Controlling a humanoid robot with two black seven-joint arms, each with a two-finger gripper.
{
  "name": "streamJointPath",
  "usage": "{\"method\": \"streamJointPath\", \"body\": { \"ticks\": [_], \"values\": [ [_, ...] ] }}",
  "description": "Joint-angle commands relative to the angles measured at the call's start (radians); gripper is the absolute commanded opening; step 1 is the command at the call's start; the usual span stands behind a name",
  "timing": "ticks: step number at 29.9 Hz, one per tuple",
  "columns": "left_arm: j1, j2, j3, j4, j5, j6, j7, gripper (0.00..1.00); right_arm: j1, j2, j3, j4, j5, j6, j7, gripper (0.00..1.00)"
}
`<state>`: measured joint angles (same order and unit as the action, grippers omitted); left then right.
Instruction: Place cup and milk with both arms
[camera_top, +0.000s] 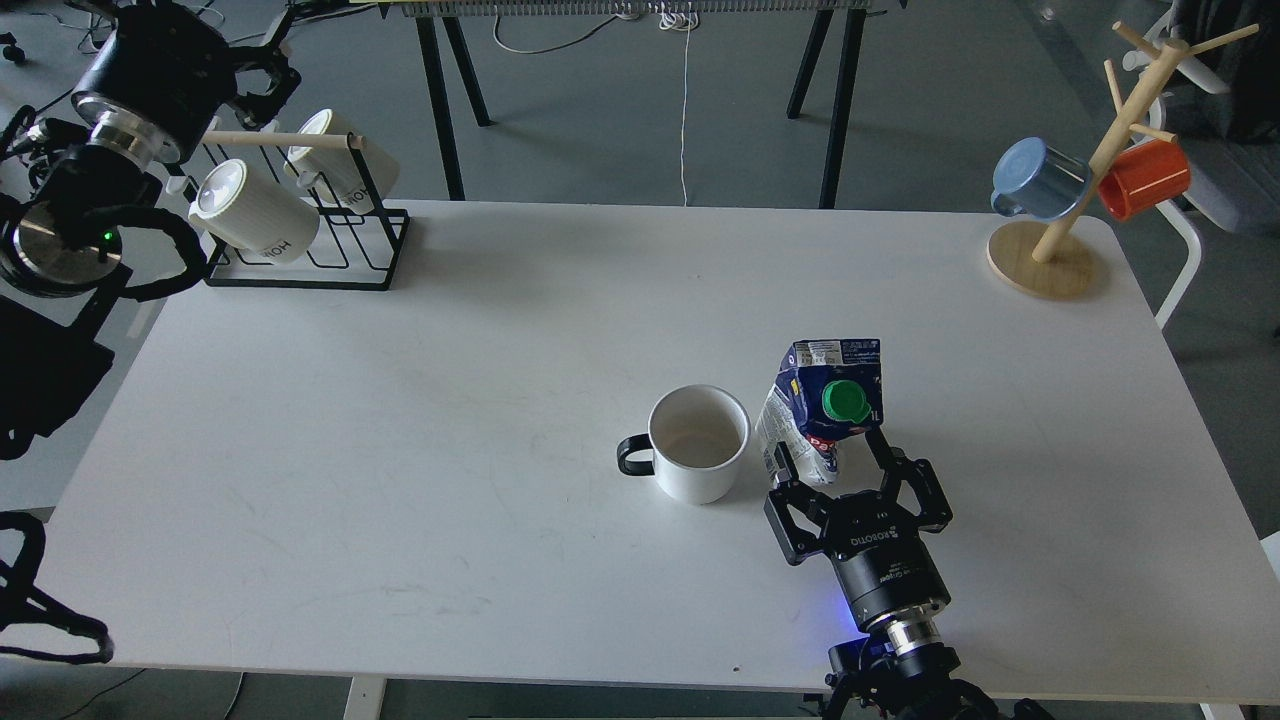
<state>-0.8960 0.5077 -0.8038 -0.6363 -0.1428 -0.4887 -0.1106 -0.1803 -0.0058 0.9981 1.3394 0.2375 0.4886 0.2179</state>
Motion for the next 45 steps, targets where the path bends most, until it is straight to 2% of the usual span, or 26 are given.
{"method": "streamJointPath", "body": {
  "ticks": [1, 10, 18, 23, 27, 35, 42, 45],
  "values": [
    [0.000, -0.001, -0.002, 0.000, 0.000, 0.000, 0.000, 0.99, -0.050, -0.042, 0.001, 0.024, -0.004, 0.000, 0.000, 0.98],
    [0.002, 0.000, -0.006, 0.000, 0.000, 0.000, -0.001, 0.99, -0.217, -0.215, 0.059, 0.142, -0.015, 0.000, 0.000, 0.98],
    [0.003, -0.003, -0.012, 0.001, -0.003, 0.000, -0.004, 0.99, -0.182, -0.367, 0.229, 0.162, -0.021, 0.000, 0.000, 0.98],
    [0.006, -0.023, -0.015, 0.004, -0.004, 0.000, -0.017, 0.99, -0.027, -0.526, 0.246, 0.124, -0.023, 0.000, 0.000, 0.98],
    [0.006, -0.051, -0.051, 0.006, -0.004, 0.000, -0.012, 0.99, 0.154, -0.583, 0.238, 0.054, -0.038, 0.000, 0.001, 0.99],
    [-0.012, -0.103, -0.060, 0.084, -0.006, 0.000, -0.015, 0.99, 0.524, -0.571, 0.215, -0.222, -0.066, 0.000, 0.001, 0.99],
    [-0.018, -0.149, -0.084, 0.089, -0.008, 0.000, -0.017, 0.99, 0.764, -0.566, 0.151, -0.439, -0.069, 0.000, 0.001, 0.99],
    [-0.023, -0.187, -0.121, 0.089, -0.015, 0.000, -0.014, 0.99, 0.860, -0.528, 0.139, -0.535, -0.069, 0.000, 0.001, 0.99]
  ]
}}
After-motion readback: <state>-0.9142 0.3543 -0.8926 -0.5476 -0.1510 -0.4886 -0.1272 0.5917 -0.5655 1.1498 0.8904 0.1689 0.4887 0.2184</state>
